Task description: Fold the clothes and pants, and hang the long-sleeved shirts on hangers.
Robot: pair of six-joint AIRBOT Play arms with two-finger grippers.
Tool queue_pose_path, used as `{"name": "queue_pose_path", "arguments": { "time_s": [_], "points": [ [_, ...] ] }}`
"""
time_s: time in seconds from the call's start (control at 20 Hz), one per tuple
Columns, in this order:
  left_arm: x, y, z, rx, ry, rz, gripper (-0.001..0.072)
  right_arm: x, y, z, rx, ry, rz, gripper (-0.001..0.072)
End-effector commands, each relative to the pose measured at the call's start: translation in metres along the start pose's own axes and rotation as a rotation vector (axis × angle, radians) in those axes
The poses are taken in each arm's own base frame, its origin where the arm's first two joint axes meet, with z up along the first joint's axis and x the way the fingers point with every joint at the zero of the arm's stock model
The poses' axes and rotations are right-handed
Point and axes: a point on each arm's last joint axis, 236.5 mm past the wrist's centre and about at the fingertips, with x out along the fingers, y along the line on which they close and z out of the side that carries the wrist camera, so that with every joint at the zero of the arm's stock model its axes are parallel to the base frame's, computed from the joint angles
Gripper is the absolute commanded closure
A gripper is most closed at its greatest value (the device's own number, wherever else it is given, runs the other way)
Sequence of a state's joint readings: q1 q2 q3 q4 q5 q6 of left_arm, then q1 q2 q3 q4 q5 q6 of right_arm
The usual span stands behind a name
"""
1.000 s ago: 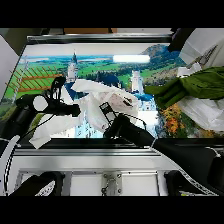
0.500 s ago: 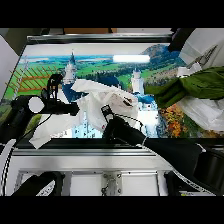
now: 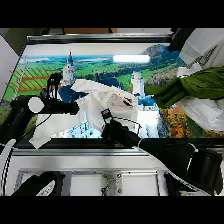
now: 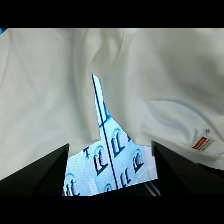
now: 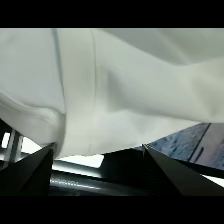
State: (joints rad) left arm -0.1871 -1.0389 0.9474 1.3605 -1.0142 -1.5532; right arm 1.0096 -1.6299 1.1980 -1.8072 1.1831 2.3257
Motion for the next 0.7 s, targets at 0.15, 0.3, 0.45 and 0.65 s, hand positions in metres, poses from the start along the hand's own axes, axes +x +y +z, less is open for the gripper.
{"name": "queue_pose_path", "arguments": {
  "time_s": [0.15,0.3,0.45,0.65],
  "points": [
    [0.0,0.0,-0.002,-0.001,0.006,0.0,0.0159,0.005,-0.02,-0.006,0.047,0.027,-0.098,0.0442],
    [0.0,0.0,-0.002,-0.001,0.008,0.0,0.0159,0.005,-0.021,-0.004,0.083,0.013,-0.105,0.0441],
    [0.0,0.0,-0.002,-0.001,0.008,0.0,0.0159,0.006,-0.014,0.009,0.1,-0.041,-0.072,0.0442],
    [0.0,0.0,-0.002,-0.001,0.009,0.0,0.0159,0.012,-0.016,0.01,0.14,-0.037,-0.085,0.047]
  ]
}}
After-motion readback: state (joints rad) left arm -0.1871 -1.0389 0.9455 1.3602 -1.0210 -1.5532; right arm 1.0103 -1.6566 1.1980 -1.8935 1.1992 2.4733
